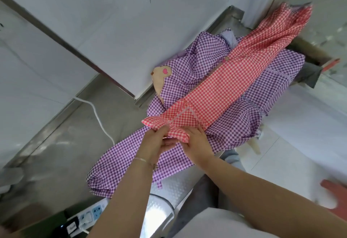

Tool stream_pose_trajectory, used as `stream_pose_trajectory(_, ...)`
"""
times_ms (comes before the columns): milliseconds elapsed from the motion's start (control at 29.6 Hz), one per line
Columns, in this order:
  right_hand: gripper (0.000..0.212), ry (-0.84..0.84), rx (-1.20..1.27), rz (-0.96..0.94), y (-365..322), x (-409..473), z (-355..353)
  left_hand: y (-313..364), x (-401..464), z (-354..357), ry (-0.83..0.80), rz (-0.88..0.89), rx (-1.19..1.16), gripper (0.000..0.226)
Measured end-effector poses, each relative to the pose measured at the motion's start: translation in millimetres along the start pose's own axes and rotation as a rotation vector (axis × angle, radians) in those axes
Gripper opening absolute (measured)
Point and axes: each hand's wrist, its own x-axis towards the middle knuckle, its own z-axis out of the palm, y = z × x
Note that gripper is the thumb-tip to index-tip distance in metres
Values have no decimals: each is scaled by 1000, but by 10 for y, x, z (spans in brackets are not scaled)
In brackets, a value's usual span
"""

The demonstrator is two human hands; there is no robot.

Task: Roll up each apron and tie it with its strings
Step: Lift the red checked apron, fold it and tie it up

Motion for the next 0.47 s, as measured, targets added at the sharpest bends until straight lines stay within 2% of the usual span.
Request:
stream_pose_trajectory(34, 38, -8, 183, 97, -61, 13, -108, 94, -61, 100, -59, 70, 56, 39)
stream_pose_trajectory(101, 50, -19, 478, 265, -130, 65, -341, 260, -112, 267, -101, 251, 189, 53)
stream_pose_trajectory(203, 62, -75, 765, 438, -53, 192, -641, 301, 7, 418, 101, 660, 425, 43)
stream_pose_trajectory(270, 79, -87, 1092, 586, 96, 298, -787, 220, 146, 447, 280, 985, 691, 31)
stream_pose_trajectory(304, 82, -70, 1262, 662, 204, 359, -843, 168, 214, 473, 303, 1125, 812, 28)
stream_pose_trajectory(338, 78, -41, 1436, 718, 326, 421, -915, 142, 298, 538, 276, 1241, 937, 28)
stream_pose_trajectory(406, 70, -34, 1633, 822, 486, 492, -1001, 53, 450, 617, 159, 1388, 1189, 32)
stream_pose_trajectory(473, 73, -89, 1693, 867, 592, 516, -1065, -28, 612, 719, 61, 1403, 1411, 41)
